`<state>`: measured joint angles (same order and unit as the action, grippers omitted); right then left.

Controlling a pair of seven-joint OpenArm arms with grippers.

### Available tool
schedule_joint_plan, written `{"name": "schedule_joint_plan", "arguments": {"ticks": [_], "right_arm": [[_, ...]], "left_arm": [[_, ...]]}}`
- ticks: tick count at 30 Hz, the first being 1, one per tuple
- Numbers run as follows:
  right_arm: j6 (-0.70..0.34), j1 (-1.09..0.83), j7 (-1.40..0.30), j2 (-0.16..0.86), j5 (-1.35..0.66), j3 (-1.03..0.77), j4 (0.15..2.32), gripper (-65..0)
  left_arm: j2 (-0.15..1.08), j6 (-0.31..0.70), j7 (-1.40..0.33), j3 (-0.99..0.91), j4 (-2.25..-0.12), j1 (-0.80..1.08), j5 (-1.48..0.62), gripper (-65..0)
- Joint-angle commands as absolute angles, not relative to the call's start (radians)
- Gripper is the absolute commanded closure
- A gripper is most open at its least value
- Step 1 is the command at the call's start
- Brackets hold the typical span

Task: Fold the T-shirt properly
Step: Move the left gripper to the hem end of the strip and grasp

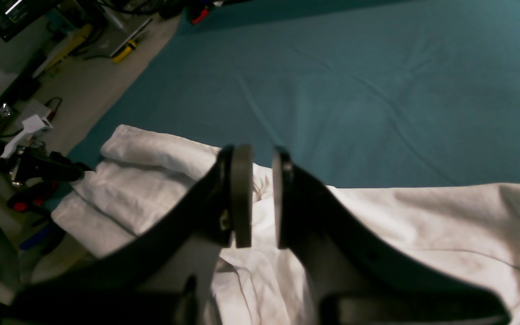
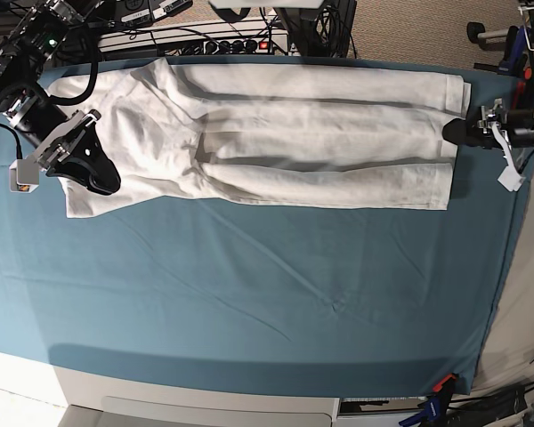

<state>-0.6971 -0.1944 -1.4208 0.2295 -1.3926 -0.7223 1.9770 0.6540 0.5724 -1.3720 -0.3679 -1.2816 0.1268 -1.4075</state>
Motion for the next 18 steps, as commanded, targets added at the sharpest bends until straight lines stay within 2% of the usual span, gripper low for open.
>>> {"name": "schedule_joint_plan", "arguments": {"ticks": [1, 6, 18], "right_arm": [[-0.698, -0.187, -1.396, 0.244, -1.420, -0.726, 1.992, -9.3], [-0.698, -0.188, -1.396, 0.244, -1.420, -0.726, 1.992, -9.3], [-0.698, -0.188, -1.396, 0.243, -1.416, -0.726, 1.992, -9.3]], "left_arm": [[0.667, 0.567, -1.368, -0.375, -1.291, 0.119, -1.428, -33.9], [0.651, 0.567, -1.362, -0.376, -1.290, 0.119, -1.411, -33.9], [0.649, 0.503, -1.265, -0.376, -1.289, 0.065, -1.195, -33.9]]}}
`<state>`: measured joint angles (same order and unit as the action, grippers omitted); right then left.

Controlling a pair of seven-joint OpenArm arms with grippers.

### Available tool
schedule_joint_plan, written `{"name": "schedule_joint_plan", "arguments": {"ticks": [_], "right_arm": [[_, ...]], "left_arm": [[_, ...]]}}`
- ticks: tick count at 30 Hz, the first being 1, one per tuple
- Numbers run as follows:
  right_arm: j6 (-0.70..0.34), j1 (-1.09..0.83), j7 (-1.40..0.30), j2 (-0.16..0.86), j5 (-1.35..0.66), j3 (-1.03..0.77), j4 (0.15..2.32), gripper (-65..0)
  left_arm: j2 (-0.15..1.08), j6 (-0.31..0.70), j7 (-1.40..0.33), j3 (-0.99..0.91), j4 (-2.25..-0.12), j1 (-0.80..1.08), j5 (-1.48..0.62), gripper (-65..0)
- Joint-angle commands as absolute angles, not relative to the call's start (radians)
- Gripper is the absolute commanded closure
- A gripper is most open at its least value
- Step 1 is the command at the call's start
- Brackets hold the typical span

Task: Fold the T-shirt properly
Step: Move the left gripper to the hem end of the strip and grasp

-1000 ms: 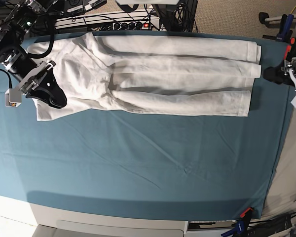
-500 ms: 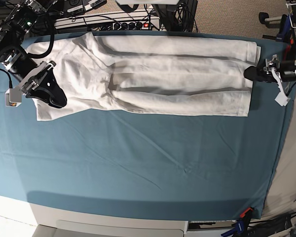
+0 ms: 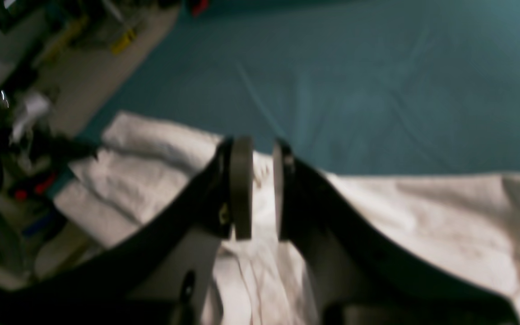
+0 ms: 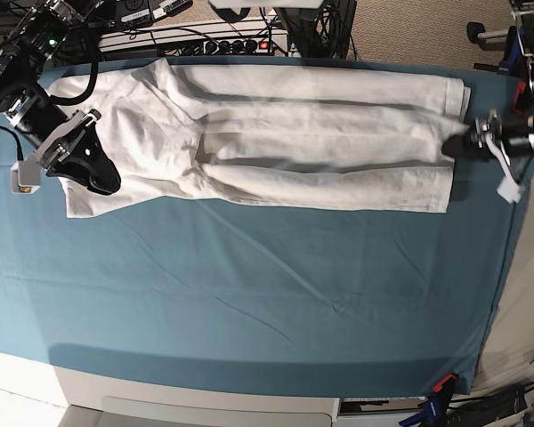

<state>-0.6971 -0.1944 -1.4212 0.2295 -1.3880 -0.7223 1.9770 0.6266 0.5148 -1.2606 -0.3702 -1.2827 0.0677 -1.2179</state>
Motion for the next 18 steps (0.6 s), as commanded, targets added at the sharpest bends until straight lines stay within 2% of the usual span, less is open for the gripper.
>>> {"name": "schedule_joint_plan", "arguments": {"ticks": [1, 8, 18], "right_arm": [[-0.698, -0.188, -1.396, 0.243, -1.416, -0.726, 1.992, -9.3], [-0.698, -0.188, -1.396, 0.241, -1.416, -0.726, 1.992, -9.3], [-0.698, -0.188, -1.396, 0.241, -1.416, -0.726, 1.992, -9.3]], "left_arm": [[0.652, 0.494, -1.260, -0.376, -1.290, 0.058, -1.182, -33.9], [0.677, 0.491, -1.274, -0.376, -1.290, 0.065, -1.209, -33.9], [0.645, 0.521, -1.309, -0.376, -1.290, 0.102, -1.310, -33.9]]}}
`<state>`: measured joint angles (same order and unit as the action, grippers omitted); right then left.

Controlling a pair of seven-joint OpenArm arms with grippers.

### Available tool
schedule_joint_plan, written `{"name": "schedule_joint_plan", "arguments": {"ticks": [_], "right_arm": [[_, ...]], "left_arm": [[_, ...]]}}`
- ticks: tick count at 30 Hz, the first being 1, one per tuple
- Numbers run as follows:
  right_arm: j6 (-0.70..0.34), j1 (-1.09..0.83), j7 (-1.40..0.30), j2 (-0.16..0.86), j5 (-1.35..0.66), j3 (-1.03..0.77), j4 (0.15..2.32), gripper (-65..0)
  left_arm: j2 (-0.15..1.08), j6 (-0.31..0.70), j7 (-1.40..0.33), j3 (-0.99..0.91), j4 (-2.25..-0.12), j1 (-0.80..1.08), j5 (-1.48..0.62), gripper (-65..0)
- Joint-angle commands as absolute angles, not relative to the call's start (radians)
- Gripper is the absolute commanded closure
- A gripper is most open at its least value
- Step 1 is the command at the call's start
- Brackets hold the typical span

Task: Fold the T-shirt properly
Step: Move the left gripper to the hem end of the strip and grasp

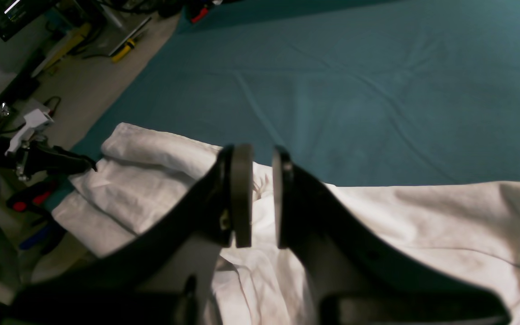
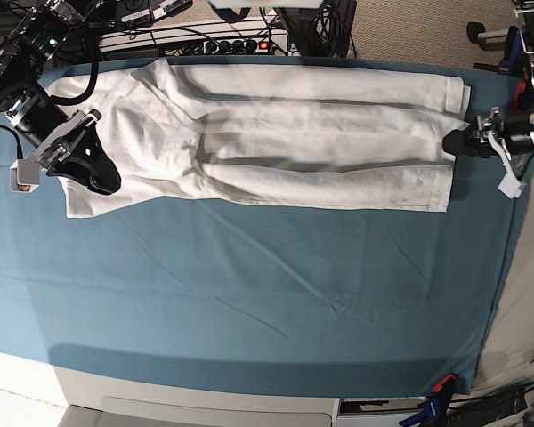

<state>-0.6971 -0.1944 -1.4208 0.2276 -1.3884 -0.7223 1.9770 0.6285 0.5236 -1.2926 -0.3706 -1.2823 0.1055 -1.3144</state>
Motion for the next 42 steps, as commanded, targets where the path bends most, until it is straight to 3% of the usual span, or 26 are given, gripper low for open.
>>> {"name": "schedule_joint_plan", "arguments": {"ticks": [1, 13, 23, 25, 29, 30, 42], "right_arm": [[-0.698, -0.188, -1.396, 0.241, -1.416, -0.726, 1.992, -9.3], [-0.698, -0.188, -1.396, 0.241, -1.415, -0.726, 1.992, -9.3], [-0.698, -0.188, -1.396, 0.241, -1.412, -0.726, 1.992, -9.3], [-0.698, -0.188, -1.396, 0.241, -1.412, -0.726, 1.992, -9.3], [-0.698, -0.188, -1.396, 0.241, -1.412, -0.726, 1.992, -9.3], [-0.698, -0.188, -1.396, 0.241, -1.412, -0.726, 1.992, -9.3], [-0.698, -0.188, -1.396, 0.241, -1.314, -0.726, 1.992, -9.3]], "left_arm": [[0.639, 0.524, -1.309, -0.376, -1.290, 0.102, -1.316, -33.9], [0.580, 0.524, -1.309, -0.376, -1.290, 0.103, -1.317, -33.7], [0.580, 0.524, -1.309, -0.376, -1.290, 0.103, -1.311, -27.5], [0.580, 0.524, -1.309, -0.376, -1.290, 0.103, -1.309, -23.2], [0.580, 0.547, -1.308, -0.376, -1.290, 0.102, -1.310, -2.2], [0.580, 0.551, -1.308, -0.376, -1.290, 0.102, -1.310, 0.0], [0.580, 0.586, -1.324, -0.376, -1.293, 0.100, -1.372, 0.0]]}}
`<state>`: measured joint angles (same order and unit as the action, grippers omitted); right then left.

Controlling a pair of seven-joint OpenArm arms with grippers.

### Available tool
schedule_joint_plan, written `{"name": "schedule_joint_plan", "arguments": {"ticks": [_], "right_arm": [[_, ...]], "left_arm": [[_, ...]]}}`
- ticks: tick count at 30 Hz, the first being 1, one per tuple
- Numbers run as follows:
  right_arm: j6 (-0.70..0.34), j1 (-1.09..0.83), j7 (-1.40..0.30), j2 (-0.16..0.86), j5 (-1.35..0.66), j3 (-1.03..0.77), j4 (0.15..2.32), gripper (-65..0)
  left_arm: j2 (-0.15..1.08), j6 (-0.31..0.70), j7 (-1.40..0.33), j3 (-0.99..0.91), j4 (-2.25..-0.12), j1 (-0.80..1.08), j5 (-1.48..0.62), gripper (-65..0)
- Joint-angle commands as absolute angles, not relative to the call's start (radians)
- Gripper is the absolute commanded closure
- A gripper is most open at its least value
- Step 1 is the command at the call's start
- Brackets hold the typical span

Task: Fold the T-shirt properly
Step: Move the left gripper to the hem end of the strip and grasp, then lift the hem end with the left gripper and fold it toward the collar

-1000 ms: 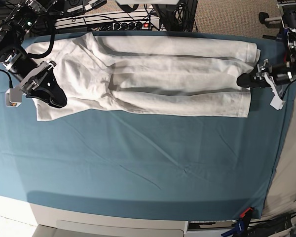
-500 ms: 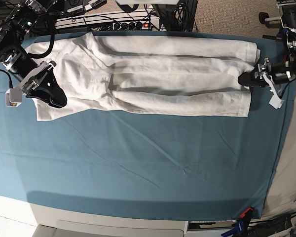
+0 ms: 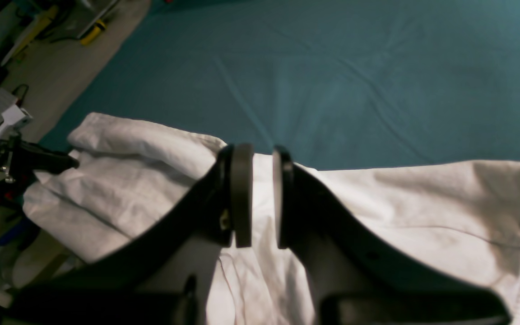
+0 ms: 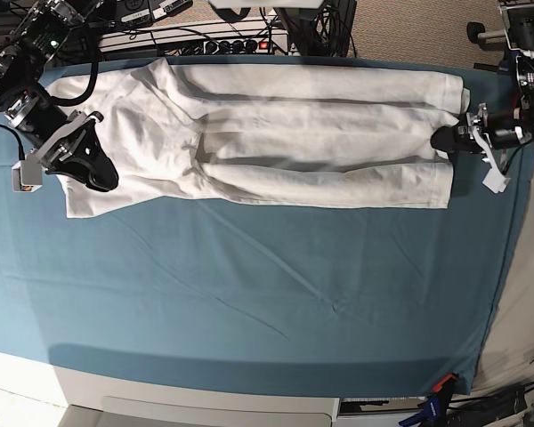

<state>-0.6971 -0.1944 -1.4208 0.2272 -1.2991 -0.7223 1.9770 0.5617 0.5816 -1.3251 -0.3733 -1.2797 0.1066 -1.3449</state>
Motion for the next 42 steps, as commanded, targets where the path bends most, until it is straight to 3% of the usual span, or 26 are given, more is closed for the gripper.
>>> {"name": "schedule_joint_plan", "arguments": {"ticks": [1, 5, 12, 19, 29, 36, 42], "right_arm": [[-0.698, -0.188, -1.396, 0.241, -1.311, -0.726, 1.992, -9.3], [-0.698, -0.187, -1.396, 0.241, -1.280, -0.727, 1.992, -9.3], [-0.698, -0.187, -1.304, 0.241, -0.996, -0.727, 1.992, -9.3], [-0.698, -0.187, -1.197, 0.241, -0.745, -0.728, 1.991, -9.3], [-0.388, -0.188, -1.038, 0.244, -0.268, -0.728, 1.987, -9.3], [-0.332, -0.188, -0.999, 0.247, -0.173, -0.728, 1.950, -9.3], [-0.250, -0.187, -0.929, 0.292, -0.114, -0.728, 1.782, -9.3]], "left_arm": [[0.580, 0.601, -1.340, -0.376, -1.298, 0.099, -1.408, 0.0], [0.580, 0.654, -1.396, -0.376, -1.345, 0.100, -1.484, 0.0], [0.574, 0.679, -1.396, -0.376, -1.503, 0.101, -1.484, 0.0], [0.456, 0.678, -1.380, -0.331, -1.679, 0.111, -1.484, 0.0], [0.268, 0.678, -1.321, -0.098, -1.721, 0.087, -1.359, 0.0], [0.187, 0.678, -1.306, -0.010, -1.721, 0.040, -1.314, 0.0], [0.139, 0.675, -1.281, 0.070, -1.721, 0.007, -1.266, 0.0]]}}
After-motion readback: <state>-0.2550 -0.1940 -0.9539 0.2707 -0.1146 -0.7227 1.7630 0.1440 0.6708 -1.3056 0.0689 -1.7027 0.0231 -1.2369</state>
